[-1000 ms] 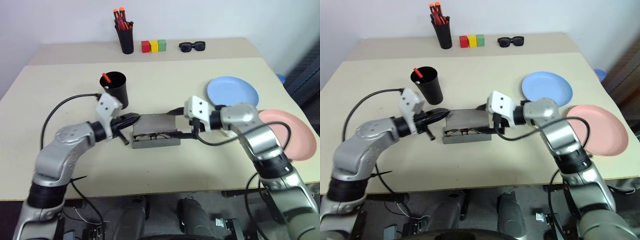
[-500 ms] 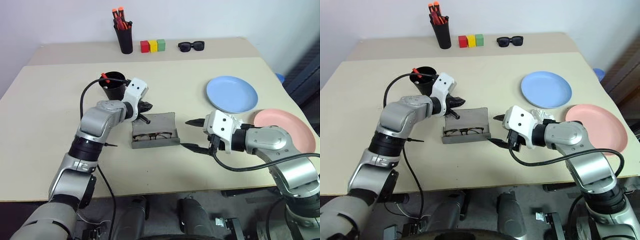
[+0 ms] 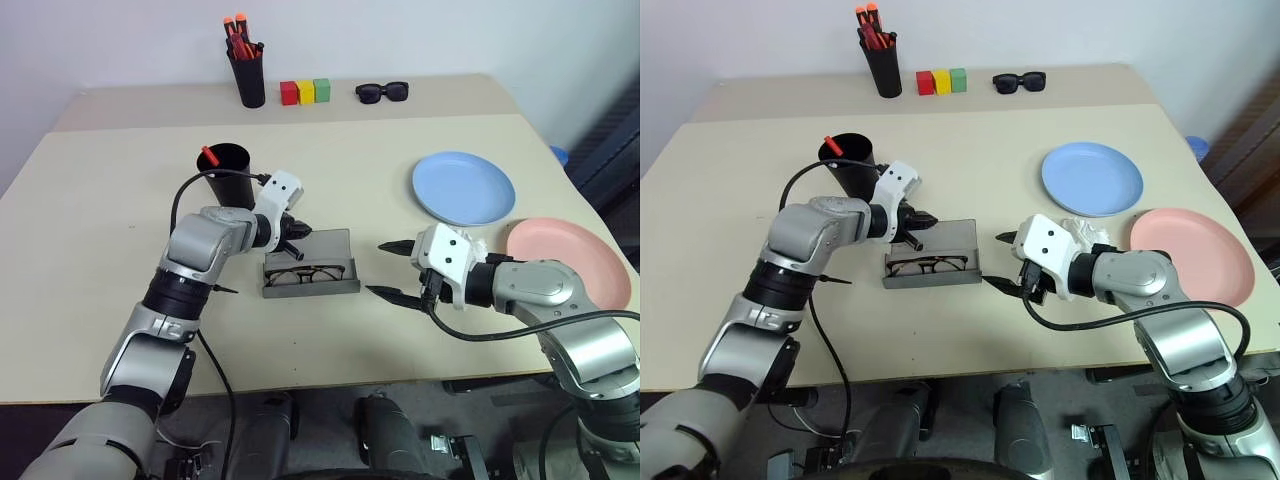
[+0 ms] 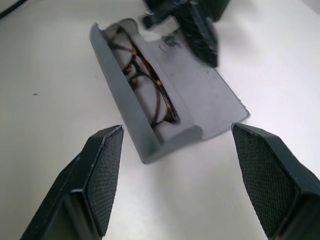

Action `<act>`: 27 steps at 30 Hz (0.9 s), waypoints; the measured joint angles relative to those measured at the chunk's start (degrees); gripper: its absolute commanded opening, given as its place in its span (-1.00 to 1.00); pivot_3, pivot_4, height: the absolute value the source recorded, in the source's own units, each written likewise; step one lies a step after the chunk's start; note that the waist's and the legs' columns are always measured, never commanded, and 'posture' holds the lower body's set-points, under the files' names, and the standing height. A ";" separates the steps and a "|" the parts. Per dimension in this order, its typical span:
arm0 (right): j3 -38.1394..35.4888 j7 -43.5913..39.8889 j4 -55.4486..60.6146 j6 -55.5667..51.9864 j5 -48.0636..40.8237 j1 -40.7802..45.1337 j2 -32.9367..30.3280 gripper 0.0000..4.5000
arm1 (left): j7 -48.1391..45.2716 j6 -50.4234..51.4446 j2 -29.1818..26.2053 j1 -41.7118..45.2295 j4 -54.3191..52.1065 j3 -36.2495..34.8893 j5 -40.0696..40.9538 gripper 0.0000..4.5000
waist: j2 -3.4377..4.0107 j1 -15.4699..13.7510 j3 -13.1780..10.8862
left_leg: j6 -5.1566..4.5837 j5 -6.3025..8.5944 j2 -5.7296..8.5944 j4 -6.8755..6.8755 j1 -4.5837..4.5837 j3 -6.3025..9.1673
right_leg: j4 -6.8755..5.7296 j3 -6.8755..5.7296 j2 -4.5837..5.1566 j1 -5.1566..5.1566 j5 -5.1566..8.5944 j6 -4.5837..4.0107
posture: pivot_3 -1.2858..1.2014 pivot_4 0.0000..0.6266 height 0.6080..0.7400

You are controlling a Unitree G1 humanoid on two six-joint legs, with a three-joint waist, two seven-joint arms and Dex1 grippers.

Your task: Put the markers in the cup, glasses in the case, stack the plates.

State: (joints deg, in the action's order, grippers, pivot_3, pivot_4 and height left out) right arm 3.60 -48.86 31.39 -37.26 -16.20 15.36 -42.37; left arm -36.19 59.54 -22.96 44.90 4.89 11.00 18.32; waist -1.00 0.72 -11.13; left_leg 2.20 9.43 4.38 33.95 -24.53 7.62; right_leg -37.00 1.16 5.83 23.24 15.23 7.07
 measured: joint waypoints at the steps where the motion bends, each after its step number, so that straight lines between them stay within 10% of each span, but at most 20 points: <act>1: -0.12 0.50 -0.47 0.02 -0.16 -0.03 0.39 0.56 | -0.57 0.16 -0.53 -0.71 -1.39 -0.79 0.83 -0.98 | 0.00 0.00 0.00 | 0.00 0.00 0.00 0.00 0.00 0.01 | 0.00 0.00 0.00 0.00 0.00 0.00 | 0.03 -0.52 1.00; 27: -0.10 3.06 -3.16 2.75 -0.97 -2.13 1.37 0.56 | -7.70 -18.80 -4.84 4.33 11.39 8.69 -12.94 -0.98 | -0.01 -0.10 -0.01 | 0.00 0.00 0.03 0.01 -0.02 -0.06 | 0.03 -0.01 0.01 -0.02 0.01 0.00 | 0.03 -0.52 1.00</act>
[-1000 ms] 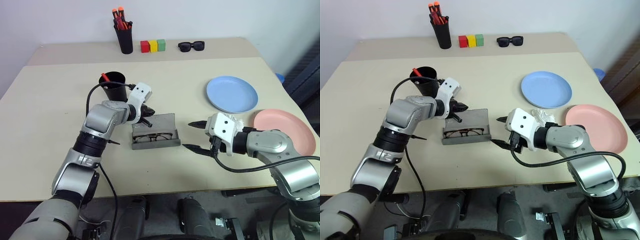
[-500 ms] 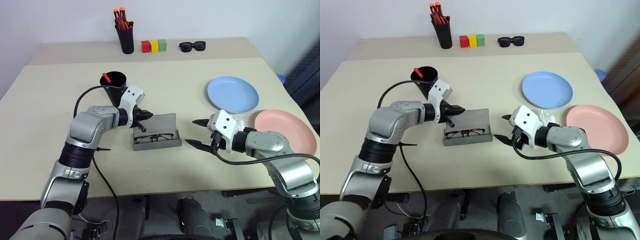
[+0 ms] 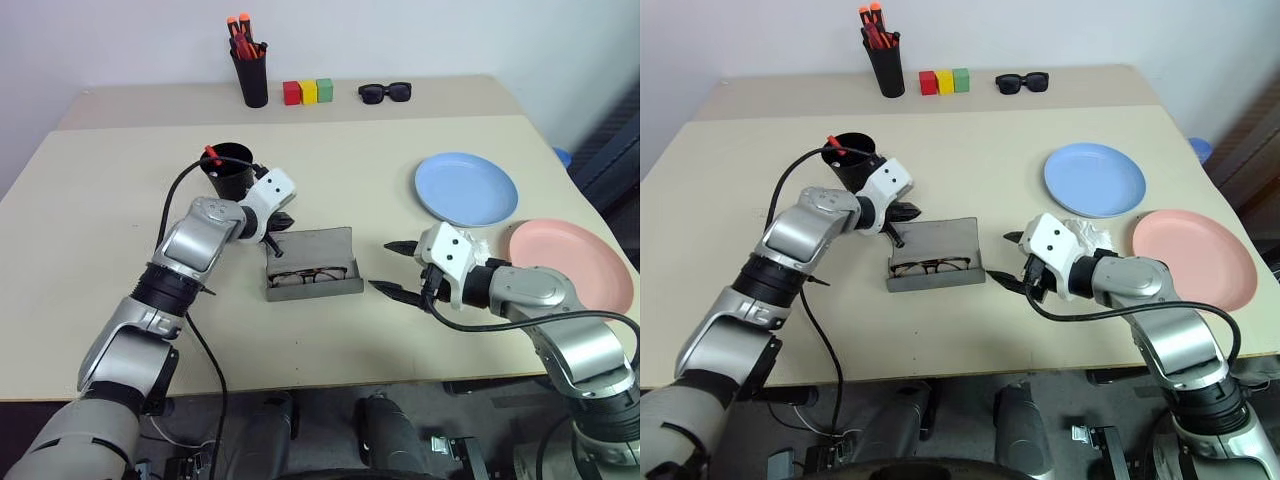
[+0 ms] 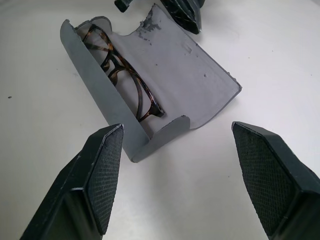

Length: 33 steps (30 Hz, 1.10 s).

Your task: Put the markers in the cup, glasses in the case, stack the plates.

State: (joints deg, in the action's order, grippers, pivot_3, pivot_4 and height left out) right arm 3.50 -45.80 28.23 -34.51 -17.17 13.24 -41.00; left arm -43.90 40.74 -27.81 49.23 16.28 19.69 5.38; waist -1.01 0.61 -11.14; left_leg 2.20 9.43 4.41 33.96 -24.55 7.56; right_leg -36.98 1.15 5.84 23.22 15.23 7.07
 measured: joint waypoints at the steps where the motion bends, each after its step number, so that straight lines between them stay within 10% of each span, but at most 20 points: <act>1: 0.00 0.16 0.00 0.02 0.00 -0.13 0.04 0.56 | -1.56 -0.57 -0.10 0.04 0.35 0.20 -0.06 -0.98 | 0.00 0.07 0.00 | 0.00 0.00 -0.01 -0.01 0.00 0.00 | -0.01 0.00 0.00 0.01 0.00 0.00 | 0.03 -0.52 1.00; 33: -1.67 0.59 -2.60 0.33 -1.66 0.06 0.49 0.56 | -22.04 -8.72 -13.87 -21.89 -29.22 -4.08 9.05 -0.98 | 0.01 0.03 0.00 | -0.02 0.01 -0.03 -0.01 0.03 0.03 | 0.02 0.07 0.04 -0.01 0.11 -0.22 | 0.03 -0.52 1.00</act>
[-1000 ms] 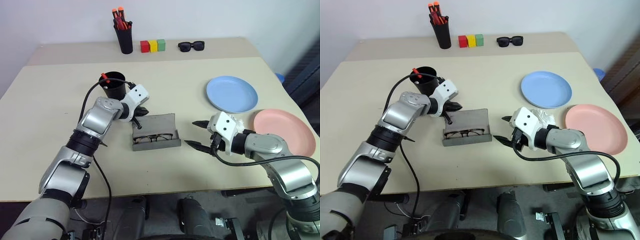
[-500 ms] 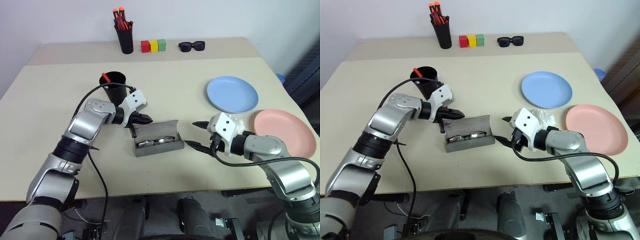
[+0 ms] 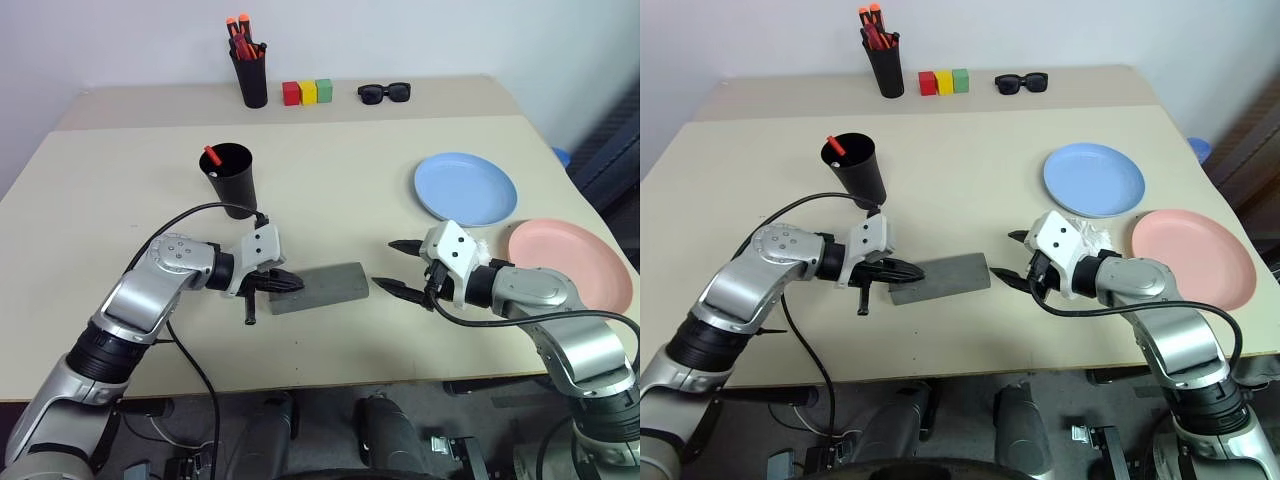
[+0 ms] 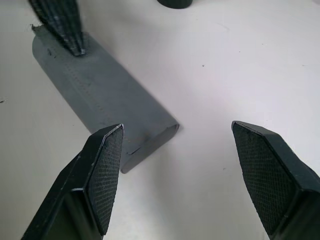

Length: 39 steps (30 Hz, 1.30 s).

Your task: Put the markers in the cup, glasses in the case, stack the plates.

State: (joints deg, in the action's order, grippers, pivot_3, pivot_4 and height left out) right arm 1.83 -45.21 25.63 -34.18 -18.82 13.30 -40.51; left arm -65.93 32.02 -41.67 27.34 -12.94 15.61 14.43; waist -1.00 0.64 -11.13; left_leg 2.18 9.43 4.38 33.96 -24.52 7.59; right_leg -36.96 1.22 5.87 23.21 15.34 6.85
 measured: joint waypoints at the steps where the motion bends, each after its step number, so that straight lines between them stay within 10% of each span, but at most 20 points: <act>1: -0.28 0.07 -0.40 0.00 0.01 0.04 -0.01 0.56 | -0.01 -0.28 -0.16 -0.33 -0.44 0.00 -0.05 -0.98 | 0.00 -0.03 0.00 | 0.00 0.00 0.00 0.00 0.00 0.00 | 0.00 0.00 0.00 0.00 0.00 0.00 | 0.03 -0.52 1.00; 10: -0.64 8.47 -14.06 1.20 6.76 9.12 0.08 0.56 | 8.55 -6.00 9.46 -1.12 -0.02 -9.74 5.23 -0.98 | 0.00 0.03 0.00 | 0.00 -0.01 0.00 0.03 0.00 0.00 | -0.02 -0.02 -0.01 0.03 -0.03 0.02 | 0.03 -0.52 1.00; 28: 4.93 15.81 -63.28 19.83 23.96 30.58 5.84 0.56 | 11.33 -7.14 10.84 -9.09 -8.16 -9.31 9.81 -0.98 | 0.07 0.43 0.02 | 0.00 -0.02 -0.01 0.02 0.06 -0.32 | -0.06 0.06 -0.09 -0.02 -0.12 0.16 | 0.03 -0.52 1.00; 35: 5.10 15.31 -65.74 22.17 24.87 31.40 7.56 -0.92 | 12.92 -7.14 10.83 -9.33 -8.70 -9.23 9.84 -1.00 | 0.07 0.46 0.02 | 0.00 -0.02 -0.01 0.02 0.11 -0.32 | -0.06 0.07 -0.10 -0.05 -0.12 0.16 | 0.03 -0.52 1.00; 39: 4.67 14.40 -59.05 21.42 25.23 28.89 7.12 -0.97 | 13.69 -7.17 10.92 -9.83 -9.16 -9.16 9.84 -1.00 | 0.07 0.38 0.02 | 0.00 -0.02 -0.01 0.02 0.10 -0.31 | -0.06 0.07 -0.10 -0.05 -0.12 0.16 | 0.03 -0.52 1.00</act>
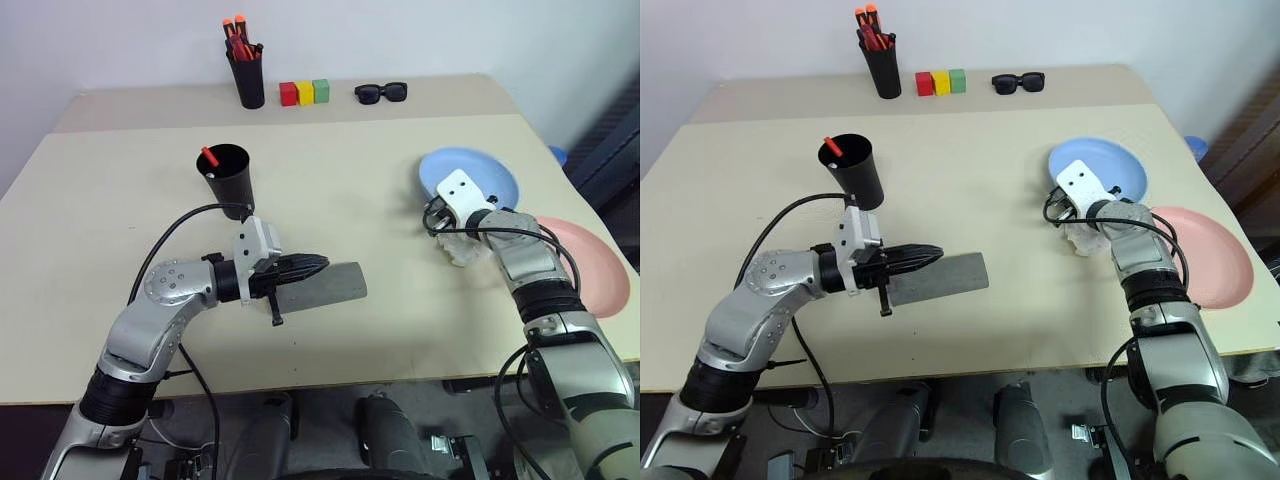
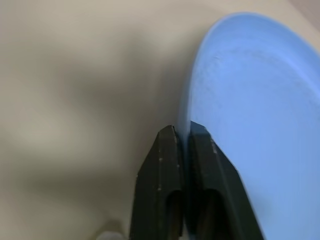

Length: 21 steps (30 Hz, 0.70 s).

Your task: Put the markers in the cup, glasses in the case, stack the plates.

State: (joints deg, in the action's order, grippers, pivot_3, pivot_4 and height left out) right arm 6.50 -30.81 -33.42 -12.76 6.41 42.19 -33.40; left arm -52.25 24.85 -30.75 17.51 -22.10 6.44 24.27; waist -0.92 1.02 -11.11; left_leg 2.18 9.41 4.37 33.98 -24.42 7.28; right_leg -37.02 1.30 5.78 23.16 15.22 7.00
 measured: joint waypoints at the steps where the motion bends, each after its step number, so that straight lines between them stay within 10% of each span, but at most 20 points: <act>1: -0.05 -0.28 2.34 -0.49 -0.01 -0.92 -0.25 -0.97 | 0.08 -0.02 0.14 0.02 0.01 0.04 0.00 -1.00 | 0.00 -0.01 0.00 | 0.00 0.00 0.00 0.00 0.00 0.00 | 0.00 0.00 0.00 0.00 0.00 0.00 | 0.03 -0.52 1.00; 12: -11.78 -5.40 39.93 -14.12 -4.68 -14.46 -11.84 -0.97 | -0.13 -1.58 4.08 3.73 5.09 0.84 0.02 -1.00 | 0.02 -0.97 -0.01 | -0.01 0.02 0.01 0.01 -0.07 0.04 | 0.06 -0.02 0.03 0.00 0.03 0.00 | 0.03 -0.52 1.00; 21: -31.60 -15.21 60.89 -24.43 -9.66 -44.39 -19.57 -0.97 | -4.44 -6.38 7.97 8.86 12.97 4.75 -0.88 -1.00 | 0.05 -1.77 0.02 | -0.06 0.04 0.01 0.13 -0.07 -0.07 | 0.08 -0.01 0.08 -0.07 0.11 -0.16 | 0.03 -0.52 1.00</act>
State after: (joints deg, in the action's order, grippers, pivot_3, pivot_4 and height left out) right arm -25.10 -46.02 27.46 -37.19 -3.25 -2.21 -52.97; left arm -56.69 18.47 -22.79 26.37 -9.13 11.19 23.39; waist -0.87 -0.75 -11.09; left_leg 2.11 9.46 4.38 34.10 -24.48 7.21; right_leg -36.93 1.28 5.86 23.09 15.33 6.85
